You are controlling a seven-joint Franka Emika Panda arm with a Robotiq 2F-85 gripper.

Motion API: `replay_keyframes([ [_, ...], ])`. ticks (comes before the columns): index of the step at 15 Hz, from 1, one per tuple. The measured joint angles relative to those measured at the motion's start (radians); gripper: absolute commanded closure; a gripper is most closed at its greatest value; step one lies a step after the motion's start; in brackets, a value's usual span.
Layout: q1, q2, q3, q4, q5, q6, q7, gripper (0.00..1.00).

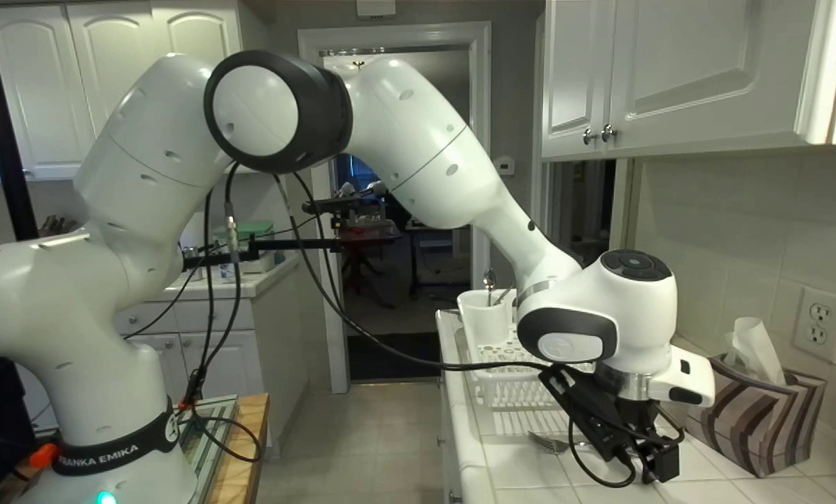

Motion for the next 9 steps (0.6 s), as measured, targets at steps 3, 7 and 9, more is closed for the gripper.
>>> replay_keyframes([
  [3,0.017,0.001,-0.016,0.002,-0.034,0.003,0.047,0.25],
  [7,0.018,-0.001,-0.023,0.006,-0.051,0.003,0.068,0.48],
  [9,0.02,-0.001,-0.031,0.008,-0.066,0.003,0.082,0.62],
])
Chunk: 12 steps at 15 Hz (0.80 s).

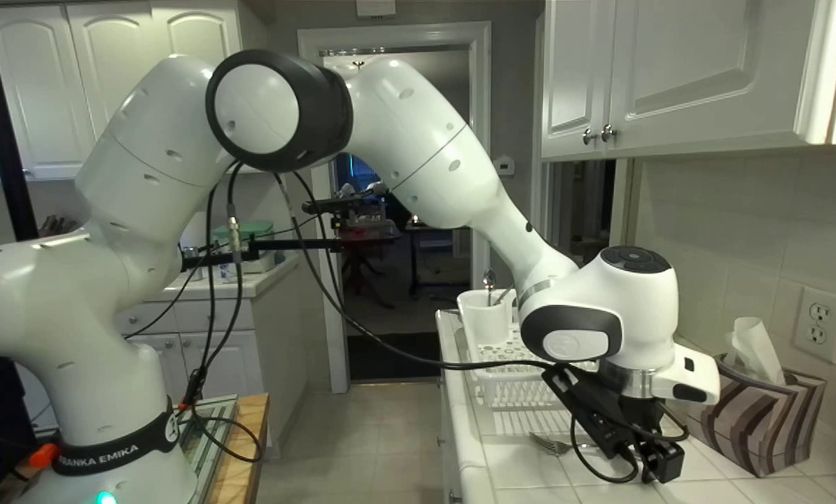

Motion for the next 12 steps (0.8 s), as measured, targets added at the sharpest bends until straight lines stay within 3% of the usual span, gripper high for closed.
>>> replay_keyframes([
  [5,0.029,0.0,-0.047,0.011,-0.053,-0.004,0.062,0.96],
  [12,0.091,-0.009,-0.109,0.025,-0.102,-0.053,0.168,0.95],
])
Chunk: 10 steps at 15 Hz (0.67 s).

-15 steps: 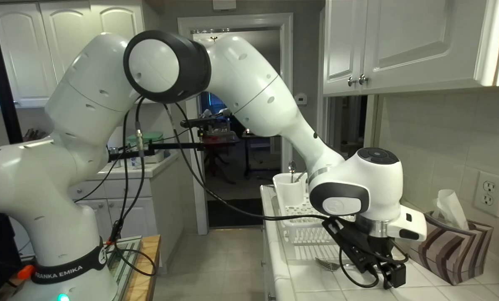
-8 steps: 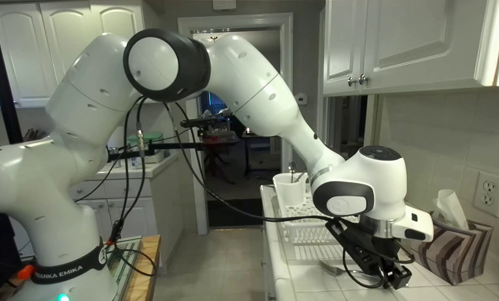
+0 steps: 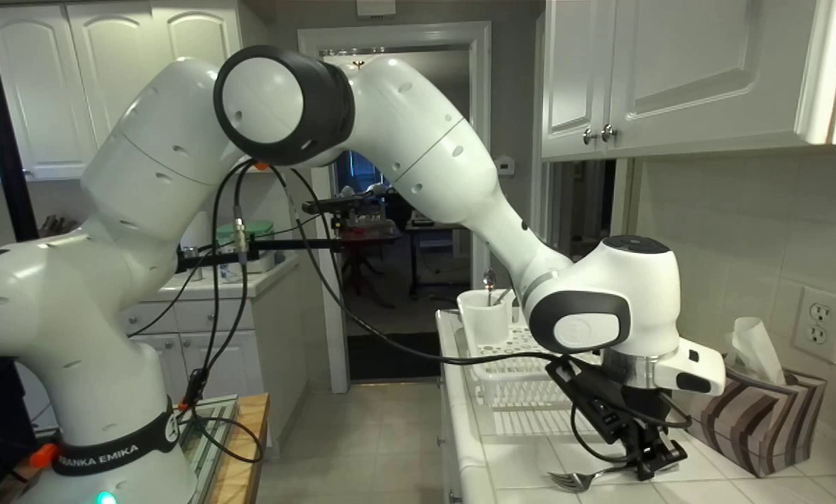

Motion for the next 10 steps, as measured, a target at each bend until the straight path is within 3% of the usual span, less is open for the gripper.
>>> replay_keyframes([
  [10,-0.001,-0.136,-0.008,-0.039,-0.008,0.012,-0.004,0.95],
])
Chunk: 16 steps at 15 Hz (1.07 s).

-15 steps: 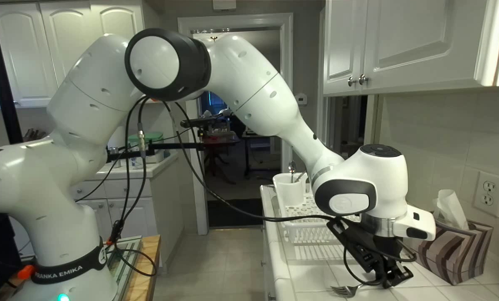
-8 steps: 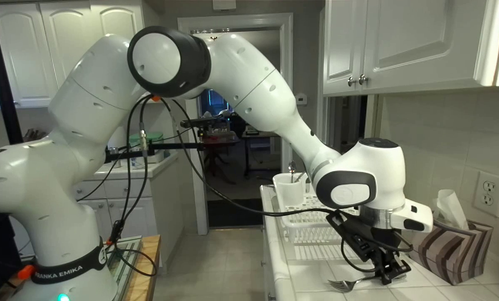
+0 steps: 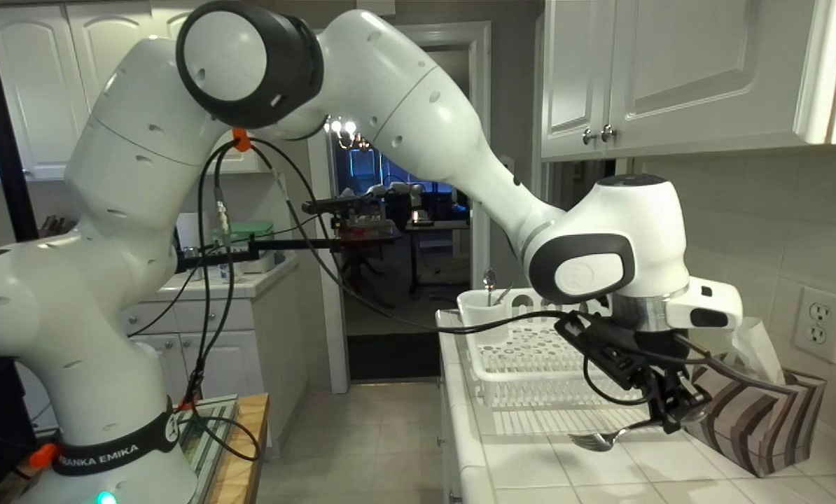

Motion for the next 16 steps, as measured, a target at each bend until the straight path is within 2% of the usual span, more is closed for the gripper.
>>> replay_keyframes([
  [3,-0.009,-0.061,0.028,-0.034,0.003,0.02,-0.031,0.95],
  [8,-0.014,-0.137,0.131,-0.085,0.02,0.096,-0.096,0.95],
  [16,0.0,-0.155,0.308,-0.089,0.037,0.149,-0.211,0.95],
])
